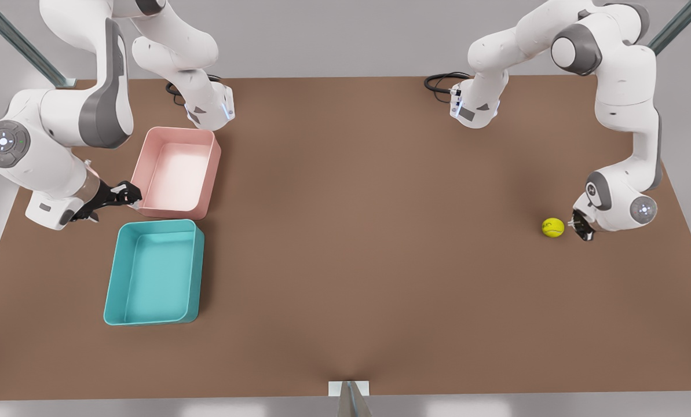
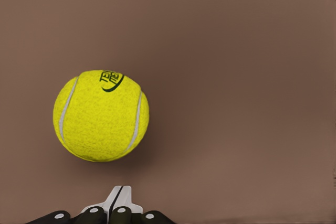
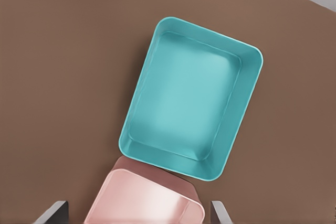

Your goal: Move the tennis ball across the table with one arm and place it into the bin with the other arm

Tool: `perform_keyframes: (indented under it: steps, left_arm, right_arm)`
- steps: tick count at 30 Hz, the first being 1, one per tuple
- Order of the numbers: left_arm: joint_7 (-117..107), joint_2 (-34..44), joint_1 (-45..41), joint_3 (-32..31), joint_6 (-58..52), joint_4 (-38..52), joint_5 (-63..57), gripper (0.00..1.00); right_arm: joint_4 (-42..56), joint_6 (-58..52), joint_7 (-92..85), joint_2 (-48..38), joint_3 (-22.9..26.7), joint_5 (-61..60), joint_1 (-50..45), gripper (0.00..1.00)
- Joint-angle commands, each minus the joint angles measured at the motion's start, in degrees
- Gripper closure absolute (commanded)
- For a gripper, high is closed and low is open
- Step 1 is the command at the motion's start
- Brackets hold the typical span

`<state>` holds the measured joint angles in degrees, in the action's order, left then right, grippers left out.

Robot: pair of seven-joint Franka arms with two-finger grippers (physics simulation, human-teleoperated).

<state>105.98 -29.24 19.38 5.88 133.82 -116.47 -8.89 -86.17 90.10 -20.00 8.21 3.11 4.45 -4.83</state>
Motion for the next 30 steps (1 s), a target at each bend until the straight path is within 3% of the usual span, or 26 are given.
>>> perform_keyframes:
  steps: [1, 6, 8, 14, 15, 16, 17, 18, 23, 30]
  left_arm:
    - [15.3, 0.1, 0.0, 0.0, 0.7, -0.9, 2.6, 0.79]
    - [-15.8, 2.5, -7.2, -5.1, 1.4, -2.2, 7.0, 0.79]
    - [-60.7, 5.3, -10.0, -17.9, 0.6, -1.6, 2.7, 0.79]
    - [-70.1, 7.3, -11.2, -18.3, -7.2, 1.4, 2.0, 0.79]
    - [-90.1, 9.5, -12.0, -15.7, -18.4, 6.0, 3.2, 0.38]
    - [-94.3, 16.0, -18.3, -1.3, -25.3, 6.5, 13.1, 0.00]
    - [-111.0, 19.2, -26.8, 7.5, -35.5, 10.6, 21.5, 0.00]
    - [-106.6, 18.4, -26.8, 6.2, -43.4, 17.4, 14.4, 0.00]
    - [-103.2, 17.9, -24.8, 4.4, -52.2, 20.5, 14.1, 0.00]
    - [-104.0, 17.8, -24.6, 3.1, -60.1, 23.4, 14.0, 0.00]
  right_arm:
    - [0.0, 0.0, -1.4, 0.1, 0.0, 0.4, -0.1, 0.00]
    - [0.1, 0.0, -1.4, 0.1, 0.0, 0.4, -0.1, 0.00]
    - [0.1, 0.0, -1.4, 0.1, 0.0, 0.4, -0.1, 0.00]
    - [0.1, 0.0, -1.4, 0.2, 0.0, 0.4, -0.2, 0.00]
    - [0.2, 0.0, -1.4, 0.2, 0.0, 0.3, -0.2, 0.00]
    - [0.6, -0.4, -1.0, 0.8, -0.2, 0.5, -0.4, 0.00]
    - [1.4, -0.5, -0.7, 1.4, -0.2, -0.1, -0.3, 0.00]
    - [4.0, -0.5, -1.2, 4.9, -0.4, -0.1, -0.4, 0.00]
    - [17.8, 3.7, 5.5, 24.4, -0.6, -1.5, -6.3, 0.00]
    - [18.4, 11.3, 22.5, 29.3, -0.6, -1.6, -9.6, 0.00]
